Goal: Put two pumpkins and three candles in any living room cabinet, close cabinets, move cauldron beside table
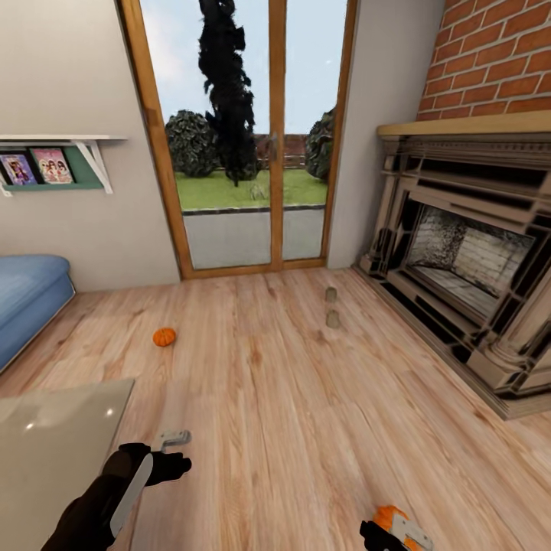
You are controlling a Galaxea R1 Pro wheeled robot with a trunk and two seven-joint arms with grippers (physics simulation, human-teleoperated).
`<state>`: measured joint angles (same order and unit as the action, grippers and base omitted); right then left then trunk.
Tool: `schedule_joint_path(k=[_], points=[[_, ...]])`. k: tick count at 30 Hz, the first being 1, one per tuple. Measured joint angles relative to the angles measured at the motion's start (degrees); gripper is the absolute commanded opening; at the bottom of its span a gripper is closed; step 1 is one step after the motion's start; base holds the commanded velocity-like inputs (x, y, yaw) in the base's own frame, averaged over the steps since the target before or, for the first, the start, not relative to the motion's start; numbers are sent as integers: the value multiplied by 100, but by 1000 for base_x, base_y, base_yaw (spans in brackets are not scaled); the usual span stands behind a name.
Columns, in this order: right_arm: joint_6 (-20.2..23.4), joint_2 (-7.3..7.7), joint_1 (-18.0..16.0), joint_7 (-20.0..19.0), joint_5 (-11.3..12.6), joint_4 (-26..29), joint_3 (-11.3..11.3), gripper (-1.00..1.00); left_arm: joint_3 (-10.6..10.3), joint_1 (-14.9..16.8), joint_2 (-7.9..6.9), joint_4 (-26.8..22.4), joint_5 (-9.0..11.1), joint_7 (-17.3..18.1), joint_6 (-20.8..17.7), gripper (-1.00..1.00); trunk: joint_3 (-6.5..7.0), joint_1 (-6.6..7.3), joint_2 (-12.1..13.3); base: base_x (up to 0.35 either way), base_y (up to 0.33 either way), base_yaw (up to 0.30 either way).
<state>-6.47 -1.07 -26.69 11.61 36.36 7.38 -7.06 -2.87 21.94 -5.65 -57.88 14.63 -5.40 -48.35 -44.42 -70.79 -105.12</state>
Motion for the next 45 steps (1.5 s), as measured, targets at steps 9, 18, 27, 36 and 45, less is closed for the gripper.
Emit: schedule_joint_path(k=[9,18,27,36,45], points=[[-1,-3,0,2,0,0,0,100,-1,0,0,1,-2,-1,2,100,0,0,0,300,23,0],[-1,0,0,1,0,0,0,100,-1,0,0,1,-2,-1,1,100,0,0,0,304,15,0],[0,2,1,1,0,1,0,100,-1,1,0,0,3,-1,1,100,0,0,0,278,142,-36],[0,1,0,1,0,0,0,100,0,0,0,-3,-2,-1,1,100,0,0,0,307,93,-42],[3,2,1,1,0,1,0,100,6,1,0,2,6,-1,1,100,0,0,0,261,156,-100]])
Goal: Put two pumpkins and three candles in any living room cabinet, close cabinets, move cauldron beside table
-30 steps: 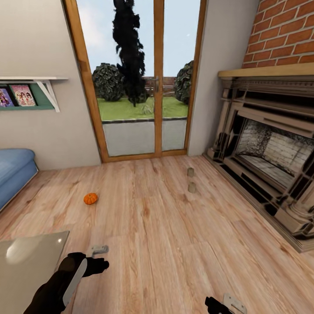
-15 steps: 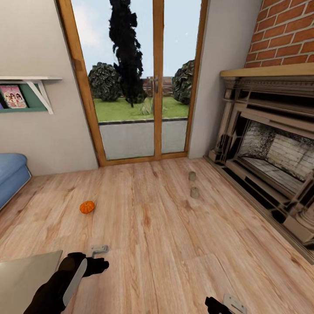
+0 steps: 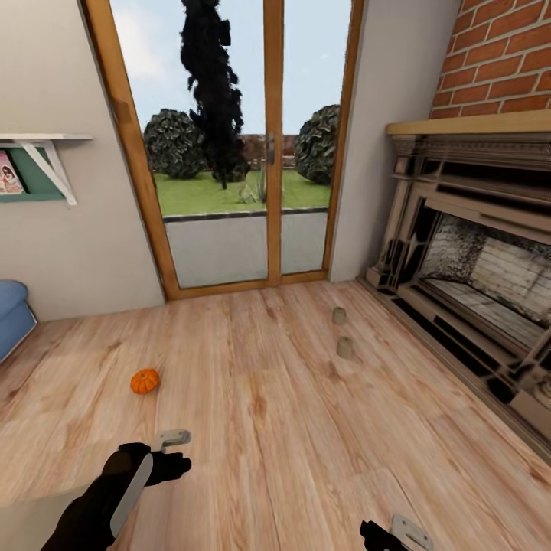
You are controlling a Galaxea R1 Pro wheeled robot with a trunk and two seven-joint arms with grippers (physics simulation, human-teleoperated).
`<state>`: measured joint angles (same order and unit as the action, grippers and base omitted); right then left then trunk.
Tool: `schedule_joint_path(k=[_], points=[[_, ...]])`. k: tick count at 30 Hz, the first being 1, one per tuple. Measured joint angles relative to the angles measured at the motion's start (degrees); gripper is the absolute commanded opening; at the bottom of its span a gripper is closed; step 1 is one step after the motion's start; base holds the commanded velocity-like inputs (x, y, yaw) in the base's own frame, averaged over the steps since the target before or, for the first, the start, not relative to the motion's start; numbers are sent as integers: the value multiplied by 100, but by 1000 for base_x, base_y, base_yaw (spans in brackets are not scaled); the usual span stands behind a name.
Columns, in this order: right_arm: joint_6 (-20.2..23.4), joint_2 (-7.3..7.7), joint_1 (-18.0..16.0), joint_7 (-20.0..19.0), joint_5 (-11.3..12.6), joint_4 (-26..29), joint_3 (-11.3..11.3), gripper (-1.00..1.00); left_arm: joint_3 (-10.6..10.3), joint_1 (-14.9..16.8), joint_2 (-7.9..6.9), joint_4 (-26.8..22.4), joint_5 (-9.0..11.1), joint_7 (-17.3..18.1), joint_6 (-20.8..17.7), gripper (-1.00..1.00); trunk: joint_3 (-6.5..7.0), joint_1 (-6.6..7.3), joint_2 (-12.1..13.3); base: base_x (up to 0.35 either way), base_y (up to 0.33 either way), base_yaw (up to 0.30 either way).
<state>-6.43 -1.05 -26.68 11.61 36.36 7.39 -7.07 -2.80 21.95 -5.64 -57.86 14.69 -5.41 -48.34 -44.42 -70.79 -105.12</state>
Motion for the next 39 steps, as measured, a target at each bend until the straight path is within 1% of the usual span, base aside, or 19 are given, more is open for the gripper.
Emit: schedule_joint_path(k=[7,12,18,23,30,39], points=[[-4,-1,-1,-15,0,-1,0,100,0,-1,0,0,0,0,0,100,0,0,0,286,51,-40],[-5,0,0,-233,3,0,0,100,-2,0,0,0,0,0,1,100,0,0,0,298,71,-143],[-5,0,-1,-281,3,-1,0,100,1,0,0,0,-3,1,1,100,0,1,0,308,45,-54],[-5,0,1,-284,6,0,0,100,0,0,0,1,-7,1,1,100,0,1,0,309,47,-206],[-5,0,0,-291,6,0,0,100,-3,0,0,0,-8,2,0,100,0,1,0,309,116,-84],[-4,-1,0,-290,8,0,2,100,0,0,0,0,-8,0,0,100,0,0,0,299,144,-230]])
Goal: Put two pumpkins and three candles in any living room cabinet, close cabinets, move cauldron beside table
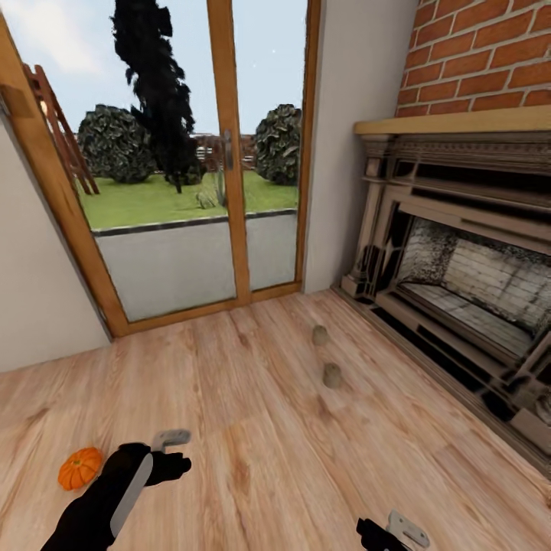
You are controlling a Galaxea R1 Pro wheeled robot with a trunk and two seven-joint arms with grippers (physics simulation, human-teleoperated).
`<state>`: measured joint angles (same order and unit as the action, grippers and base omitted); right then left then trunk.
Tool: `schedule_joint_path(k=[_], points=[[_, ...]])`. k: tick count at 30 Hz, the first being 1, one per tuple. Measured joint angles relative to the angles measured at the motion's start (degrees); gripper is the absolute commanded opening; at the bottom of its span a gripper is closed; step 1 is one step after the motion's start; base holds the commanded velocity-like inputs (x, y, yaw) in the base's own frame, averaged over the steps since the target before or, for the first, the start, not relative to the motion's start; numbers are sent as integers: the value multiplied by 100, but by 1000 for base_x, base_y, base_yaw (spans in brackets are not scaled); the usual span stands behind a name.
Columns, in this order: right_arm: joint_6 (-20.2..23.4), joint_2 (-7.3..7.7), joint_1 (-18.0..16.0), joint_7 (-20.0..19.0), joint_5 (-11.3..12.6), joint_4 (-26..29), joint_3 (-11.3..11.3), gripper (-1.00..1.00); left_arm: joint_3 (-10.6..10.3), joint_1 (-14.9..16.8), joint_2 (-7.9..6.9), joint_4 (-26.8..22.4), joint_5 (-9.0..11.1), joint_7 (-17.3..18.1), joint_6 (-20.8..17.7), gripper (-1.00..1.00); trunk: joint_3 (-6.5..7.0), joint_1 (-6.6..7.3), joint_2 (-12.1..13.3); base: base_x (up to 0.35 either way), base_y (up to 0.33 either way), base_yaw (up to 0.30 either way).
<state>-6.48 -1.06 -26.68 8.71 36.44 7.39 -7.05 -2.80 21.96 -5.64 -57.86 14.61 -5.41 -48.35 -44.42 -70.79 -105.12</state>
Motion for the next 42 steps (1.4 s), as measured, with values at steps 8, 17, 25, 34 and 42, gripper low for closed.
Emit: schedule_joint_path(k=[8,17,25,34,42], points=[[5,1,0,-2,12,0,20,100,-5,0,0,-1,0,3,0,100,-29,0,0,282,174,-108],[4,1,0,0,14,-1,23,100,-5,0,0,1,0,3,2,100,-101,0,0,313,53,-143],[-1,1,0,0,14,-1,19,100,-8,0,0,0,0,2,2,100,-165,0,0,330,1,-144],[0,1,0,-2,31,0,27,100,-7,0,0,0,0,3,0,100,-238,0,0,308,103,-144],[8,1,0,-2,59,-1,37,100,-7,0,0,0,0,5,0,100,-303,0,0,284,175,-144]])
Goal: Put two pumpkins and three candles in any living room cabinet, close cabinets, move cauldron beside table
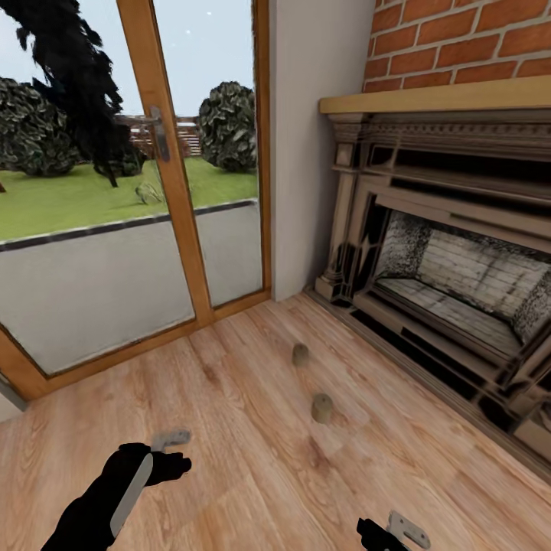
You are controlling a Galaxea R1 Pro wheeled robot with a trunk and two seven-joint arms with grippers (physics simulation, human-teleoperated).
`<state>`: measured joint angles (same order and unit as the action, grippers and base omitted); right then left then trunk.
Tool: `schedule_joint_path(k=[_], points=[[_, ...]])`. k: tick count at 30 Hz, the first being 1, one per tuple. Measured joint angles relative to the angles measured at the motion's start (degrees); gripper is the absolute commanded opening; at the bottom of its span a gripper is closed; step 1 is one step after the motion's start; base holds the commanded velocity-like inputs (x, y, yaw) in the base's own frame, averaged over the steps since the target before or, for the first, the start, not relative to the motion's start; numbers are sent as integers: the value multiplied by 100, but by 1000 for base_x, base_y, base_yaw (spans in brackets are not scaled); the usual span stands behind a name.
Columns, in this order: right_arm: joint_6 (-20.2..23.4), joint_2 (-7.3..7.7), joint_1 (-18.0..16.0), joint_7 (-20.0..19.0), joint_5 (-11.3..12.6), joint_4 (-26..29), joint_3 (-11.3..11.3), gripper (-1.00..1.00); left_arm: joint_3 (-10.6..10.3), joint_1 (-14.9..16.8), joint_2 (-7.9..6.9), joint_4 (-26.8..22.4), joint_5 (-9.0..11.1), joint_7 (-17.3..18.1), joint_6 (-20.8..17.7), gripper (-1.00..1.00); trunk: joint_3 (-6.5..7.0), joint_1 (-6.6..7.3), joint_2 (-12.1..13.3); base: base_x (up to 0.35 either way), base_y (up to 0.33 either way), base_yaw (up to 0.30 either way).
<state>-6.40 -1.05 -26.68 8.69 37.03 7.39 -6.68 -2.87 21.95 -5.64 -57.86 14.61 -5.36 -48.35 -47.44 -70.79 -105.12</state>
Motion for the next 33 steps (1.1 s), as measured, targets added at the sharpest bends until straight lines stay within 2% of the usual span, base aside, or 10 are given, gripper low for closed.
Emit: schedule_joint_path(k=[20,33], points=[[0,0,0,0,25,0,14,100,0,0,0,0,0,-3,0,100,-162,0,0,273,179,-144],[-1,-1,0,2,25,0,14,100,-1,0,0,1,8,2,2,100,-267,0,0,321,24,-144]])
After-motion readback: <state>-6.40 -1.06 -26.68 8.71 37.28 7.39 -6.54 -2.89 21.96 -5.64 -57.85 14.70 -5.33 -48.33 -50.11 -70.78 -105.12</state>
